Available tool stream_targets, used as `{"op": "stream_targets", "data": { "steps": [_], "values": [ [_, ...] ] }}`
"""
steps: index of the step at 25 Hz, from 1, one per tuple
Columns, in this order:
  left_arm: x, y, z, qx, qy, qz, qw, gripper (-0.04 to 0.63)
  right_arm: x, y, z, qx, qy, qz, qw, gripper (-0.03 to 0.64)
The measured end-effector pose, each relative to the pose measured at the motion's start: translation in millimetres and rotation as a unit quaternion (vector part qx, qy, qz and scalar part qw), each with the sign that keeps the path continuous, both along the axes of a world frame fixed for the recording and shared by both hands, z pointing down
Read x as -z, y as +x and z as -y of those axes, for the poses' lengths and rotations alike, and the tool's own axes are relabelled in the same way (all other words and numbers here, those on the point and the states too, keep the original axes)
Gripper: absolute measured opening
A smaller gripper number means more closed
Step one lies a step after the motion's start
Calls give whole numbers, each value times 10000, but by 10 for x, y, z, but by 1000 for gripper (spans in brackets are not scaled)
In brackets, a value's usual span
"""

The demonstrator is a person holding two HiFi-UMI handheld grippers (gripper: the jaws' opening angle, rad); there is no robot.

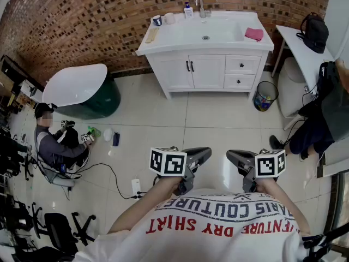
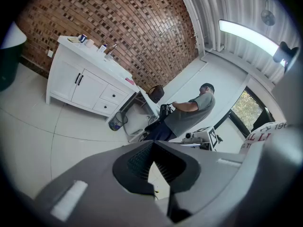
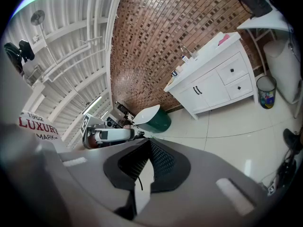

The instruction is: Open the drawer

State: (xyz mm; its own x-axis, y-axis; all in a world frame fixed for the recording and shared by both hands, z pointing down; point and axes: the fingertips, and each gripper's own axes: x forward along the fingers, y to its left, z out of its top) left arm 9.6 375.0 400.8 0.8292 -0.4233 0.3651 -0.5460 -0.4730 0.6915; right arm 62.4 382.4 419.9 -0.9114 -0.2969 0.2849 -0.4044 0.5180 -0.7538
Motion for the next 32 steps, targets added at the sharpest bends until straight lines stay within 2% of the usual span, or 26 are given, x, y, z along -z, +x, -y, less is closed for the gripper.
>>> {"op": "stream_targets", "data": {
  "steps": [5,8,12,17,21,24,28,32],
  "values": [
    [-115,217,-20,-31,-234,-252,9994,-17,-79,207,114,-119,-104,103,9998,6],
    [-145,221,89,36,-274,-342,9990,-17,-119,209,189,-71,-146,103,9998,6],
    [-163,132,340,117,-245,-389,9989,-17,-186,124,348,46,-180,-7,9998,6],
    [-316,97,860,15,-368,-480,9982,-17,-351,87,802,-62,-324,-53,9994,6],
    [-404,78,1503,-132,-535,-481,9973,-17,-444,111,1372,-241,-567,-112,9980,6],
    [-513,-85,2193,-132,-556,-352,9977,-17,-562,13,1991,-396,-705,-173,9966,6],
    [-599,-409,3293,-220,-625,-223,9976,-17,-703,-368,3011,-425,-826,-268,9953,6],
    [-656,-724,4226,-327,-575,108,9978,-17,-777,-706,3863,-351,-968,-331,9941,6]
  ]
}}
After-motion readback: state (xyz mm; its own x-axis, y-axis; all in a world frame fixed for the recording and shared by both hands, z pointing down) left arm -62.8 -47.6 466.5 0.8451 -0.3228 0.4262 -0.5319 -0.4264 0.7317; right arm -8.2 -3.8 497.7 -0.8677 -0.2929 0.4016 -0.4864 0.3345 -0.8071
